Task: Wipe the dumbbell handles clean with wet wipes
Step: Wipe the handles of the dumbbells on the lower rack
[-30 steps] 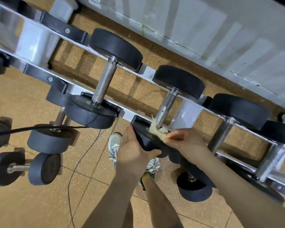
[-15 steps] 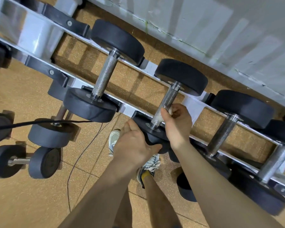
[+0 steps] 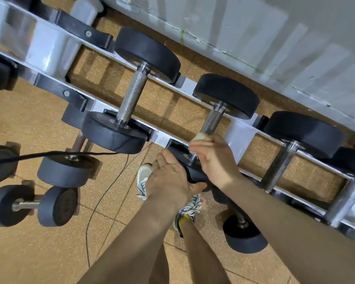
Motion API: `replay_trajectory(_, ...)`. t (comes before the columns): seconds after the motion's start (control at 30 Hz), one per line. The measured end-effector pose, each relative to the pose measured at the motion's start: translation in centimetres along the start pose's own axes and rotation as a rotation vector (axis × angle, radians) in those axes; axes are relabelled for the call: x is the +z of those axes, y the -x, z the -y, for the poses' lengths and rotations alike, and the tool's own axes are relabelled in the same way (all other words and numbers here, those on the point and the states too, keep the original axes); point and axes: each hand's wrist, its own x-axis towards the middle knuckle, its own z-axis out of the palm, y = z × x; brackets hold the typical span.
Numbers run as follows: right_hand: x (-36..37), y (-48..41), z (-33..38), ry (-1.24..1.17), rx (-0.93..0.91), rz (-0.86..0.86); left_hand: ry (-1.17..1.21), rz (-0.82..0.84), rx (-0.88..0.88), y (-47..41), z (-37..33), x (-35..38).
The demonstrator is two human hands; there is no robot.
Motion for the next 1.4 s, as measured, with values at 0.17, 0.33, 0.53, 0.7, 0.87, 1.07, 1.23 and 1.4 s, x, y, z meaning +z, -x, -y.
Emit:
replay_trajectory(0.17, -2.7, 0.2, -0.2, -0.008, -0.011, 0.301, -0.034, 0.029, -0.008, -0.1, -0.4, -0.3)
replay_trajectory(0.33, -3.4, -1.2, -0.7, 0.09, -0.084, 0.0, -0.046, 0.01, -0.017, -0.1, -0.1, -0.1)
replay_trajectory(0.53, -1.8, 1.3, 0.1, -0.144, 0.018, 0.032, -0.171, 0.031, -0.048, -0.3, -0.8, -0.8)
replay_trajectory(0.7, -1.8, -2.9, -0.5, 0.024, -0.066, -0.375, -0.297, 0.122, -0.072, -1.1, -1.8, -2.0)
replay_trajectory(0.87, -1.0, -1.5, -1.8, -0.171, 0.258, -0.486, -0.349, 0.115, -0.081, -1.3, -1.7, -2.1)
replay_trajectory(1.07, -0.4, -3.0, 0.3, -0.534, 0.613, -0.535, -0.393, 0.1, -0.08, -1.9, -1.7, -1.8)
replay_trajectory(1.23, -0.3, 1.9, 1.2, -0.23, 0.554, -0.007, -0.307, 0.081, -0.088, -1.9, -1.3, -1.7)
replay_trajectory(1.4, -2.8, 0.4, 0.3, -0.585, 0.576, -0.127, -0.217, 0.04, -0.048, -1.7, -0.5, -1.2)
